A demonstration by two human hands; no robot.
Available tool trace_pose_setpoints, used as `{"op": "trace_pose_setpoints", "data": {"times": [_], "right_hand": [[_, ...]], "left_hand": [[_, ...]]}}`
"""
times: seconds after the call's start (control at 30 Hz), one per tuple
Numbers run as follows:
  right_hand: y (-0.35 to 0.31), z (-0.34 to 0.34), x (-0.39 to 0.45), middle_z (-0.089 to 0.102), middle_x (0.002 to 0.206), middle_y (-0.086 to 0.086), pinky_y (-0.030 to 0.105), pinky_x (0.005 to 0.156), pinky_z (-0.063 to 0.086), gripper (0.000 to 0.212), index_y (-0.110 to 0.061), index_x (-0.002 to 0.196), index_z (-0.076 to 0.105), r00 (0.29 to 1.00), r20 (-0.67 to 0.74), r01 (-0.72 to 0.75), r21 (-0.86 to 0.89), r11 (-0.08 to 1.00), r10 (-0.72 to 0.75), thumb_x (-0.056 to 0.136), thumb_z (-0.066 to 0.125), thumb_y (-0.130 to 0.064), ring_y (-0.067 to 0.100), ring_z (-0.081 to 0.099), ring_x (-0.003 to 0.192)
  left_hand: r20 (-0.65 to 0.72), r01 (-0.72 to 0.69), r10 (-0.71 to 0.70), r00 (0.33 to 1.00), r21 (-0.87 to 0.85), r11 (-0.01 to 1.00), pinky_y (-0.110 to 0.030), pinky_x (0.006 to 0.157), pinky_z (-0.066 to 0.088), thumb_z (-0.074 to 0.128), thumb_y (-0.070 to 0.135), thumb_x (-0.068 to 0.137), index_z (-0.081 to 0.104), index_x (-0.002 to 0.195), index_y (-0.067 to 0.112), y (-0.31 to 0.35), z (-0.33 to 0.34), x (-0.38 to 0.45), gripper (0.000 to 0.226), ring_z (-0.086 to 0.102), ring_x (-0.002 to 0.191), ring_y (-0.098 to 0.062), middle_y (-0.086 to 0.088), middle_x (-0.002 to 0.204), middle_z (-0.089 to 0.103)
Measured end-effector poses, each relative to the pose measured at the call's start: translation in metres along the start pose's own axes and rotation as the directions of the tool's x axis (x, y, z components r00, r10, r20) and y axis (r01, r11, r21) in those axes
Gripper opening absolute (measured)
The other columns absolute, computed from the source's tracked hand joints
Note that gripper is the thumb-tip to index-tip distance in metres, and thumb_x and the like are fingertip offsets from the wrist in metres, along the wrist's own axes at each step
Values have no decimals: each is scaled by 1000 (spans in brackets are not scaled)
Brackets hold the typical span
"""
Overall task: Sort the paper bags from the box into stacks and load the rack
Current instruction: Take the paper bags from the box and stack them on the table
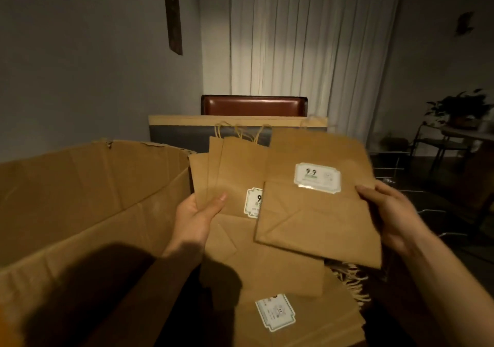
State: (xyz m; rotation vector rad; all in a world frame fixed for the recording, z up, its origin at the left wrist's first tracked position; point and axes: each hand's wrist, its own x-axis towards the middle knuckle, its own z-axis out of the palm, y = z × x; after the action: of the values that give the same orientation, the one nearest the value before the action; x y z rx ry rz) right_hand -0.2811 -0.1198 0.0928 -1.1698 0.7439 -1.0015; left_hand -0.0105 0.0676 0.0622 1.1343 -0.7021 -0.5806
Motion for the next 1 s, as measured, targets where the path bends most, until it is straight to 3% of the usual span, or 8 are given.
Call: {"op": "trace_pose_setpoints", "data": {"times": [0.17,0.23,0.33,0.4,0.53,0.73,0.83,1.0], "right_hand": [[36,38,-12,72,113,17,39,73,58,26,-6,118,66,981,109,-168,56,984,162,93,61,-13,28,71,97],[38,44,-10,72,111,17,41,76,58,26,-6,118,66,988,78,-135,62,989,130,94,61,-13,30,71,100],[24,34,-4,71,112,22,47,84,57,22,-3,114,66,997,-70,-23,78,997,28,94,59,-9,33,70,98],[9,20,-2,70,111,18,45,79,56,21,-8,115,65,993,-117,-5,124,992,20,96,57,-13,30,69,95],[-9,4,-5,70,109,9,43,77,55,25,-17,120,60,996,-65,-53,157,986,64,97,56,-25,24,68,95],[5,41,-10,71,111,16,45,81,56,24,-9,119,63,991,71,-121,128,984,113,98,53,-15,29,68,96],[17,51,-9,67,123,19,44,81,57,22,-8,116,65,977,138,-175,93,980,162,96,56,-11,31,66,102],[-1,29,-1,66,115,16,46,81,54,16,-15,100,67,999,5,-51,193,980,51,96,52,-11,27,65,93]], "left_hand": [[64,13,-8,998,-68,998,-32,69,59,62,25,92,67,110,18,-1,19,-2,19,73,91,-19,-3,100,76],[71,35,-27,997,-116,993,-33,71,59,56,29,96,66,112,17,3,23,-4,22,73,93,-20,-5,101,76],[53,37,-30,998,-130,991,-46,90,54,53,30,98,65,117,13,10,18,-3,28,70,105,-27,-11,110,73],[28,36,-32,999,-149,988,-46,92,53,54,28,98,64,120,13,12,10,0,29,69,106,-28,-12,113,73],[26,30,-26,999,-191,981,-43,87,54,55,24,98,64,122,13,18,0,5,28,70,102,-27,-13,115,72],[104,8,9,995,-166,986,-45,87,55,62,16,94,62,123,9,20,16,-2,30,70,104,-28,-13,114,72],[83,0,12,996,-148,989,-39,81,58,56,28,98,66,114,15,24,23,-4,23,73,96,-21,-6,104,76],[6,-4,5,1000,-74,997,-39,89,54,45,39,101,68,107,25,34,9,4,27,72,97,-18,-2,105,76]]}}
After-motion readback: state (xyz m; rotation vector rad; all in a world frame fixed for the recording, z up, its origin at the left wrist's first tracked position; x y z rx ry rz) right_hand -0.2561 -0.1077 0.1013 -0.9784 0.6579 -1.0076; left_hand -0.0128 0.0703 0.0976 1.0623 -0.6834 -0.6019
